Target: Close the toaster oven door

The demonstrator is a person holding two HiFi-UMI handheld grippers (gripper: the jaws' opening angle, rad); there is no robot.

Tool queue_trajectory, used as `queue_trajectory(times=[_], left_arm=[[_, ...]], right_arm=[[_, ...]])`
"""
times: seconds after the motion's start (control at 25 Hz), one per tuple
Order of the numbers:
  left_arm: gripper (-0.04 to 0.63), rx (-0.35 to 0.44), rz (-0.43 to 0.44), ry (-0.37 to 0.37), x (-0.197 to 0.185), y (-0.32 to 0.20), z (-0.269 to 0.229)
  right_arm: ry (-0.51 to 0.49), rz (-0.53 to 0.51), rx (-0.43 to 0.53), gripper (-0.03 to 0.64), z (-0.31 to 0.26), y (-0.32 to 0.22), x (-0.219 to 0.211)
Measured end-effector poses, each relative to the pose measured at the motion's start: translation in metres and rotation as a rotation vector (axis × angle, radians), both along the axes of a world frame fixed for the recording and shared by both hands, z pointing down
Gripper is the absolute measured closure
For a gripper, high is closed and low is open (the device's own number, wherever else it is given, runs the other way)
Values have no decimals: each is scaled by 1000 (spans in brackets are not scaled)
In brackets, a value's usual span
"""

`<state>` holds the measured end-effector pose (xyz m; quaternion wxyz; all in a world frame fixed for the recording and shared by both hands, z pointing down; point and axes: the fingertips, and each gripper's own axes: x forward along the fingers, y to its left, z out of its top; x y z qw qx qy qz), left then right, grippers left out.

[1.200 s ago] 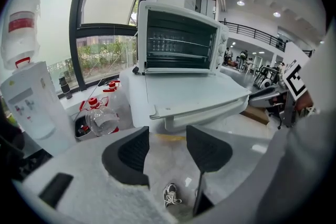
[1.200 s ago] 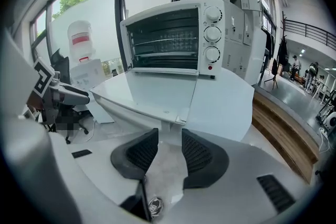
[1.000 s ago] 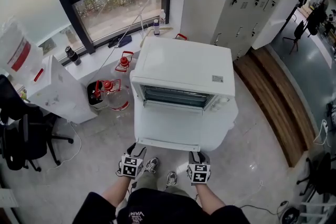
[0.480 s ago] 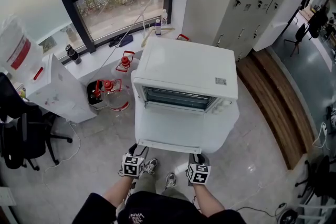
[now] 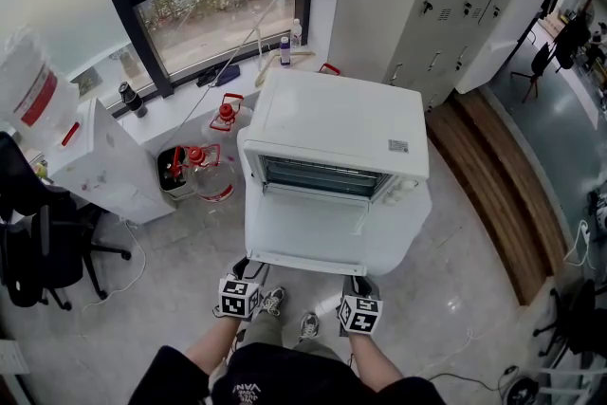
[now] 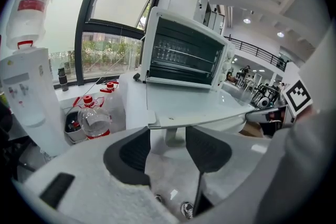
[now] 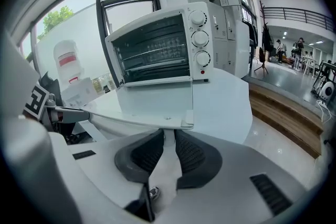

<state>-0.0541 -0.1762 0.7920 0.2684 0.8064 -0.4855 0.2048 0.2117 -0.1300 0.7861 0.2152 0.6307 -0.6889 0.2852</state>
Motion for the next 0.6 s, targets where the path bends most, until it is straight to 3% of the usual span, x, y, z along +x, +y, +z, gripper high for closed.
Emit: queue_trajectory(times=[0.24,0.32,0.6], left_arm=[[401,36,-1,22,1,-4,-15],[461,53,-8,28,0,-6,-21],[497,110,18,39,2,-11,-46]], right_arm=[[-3,6,7,543,-14,0,-1],[-5,9,17,543,-21,-1,-1],[22,-9,74,541,-48,-4,-3]])
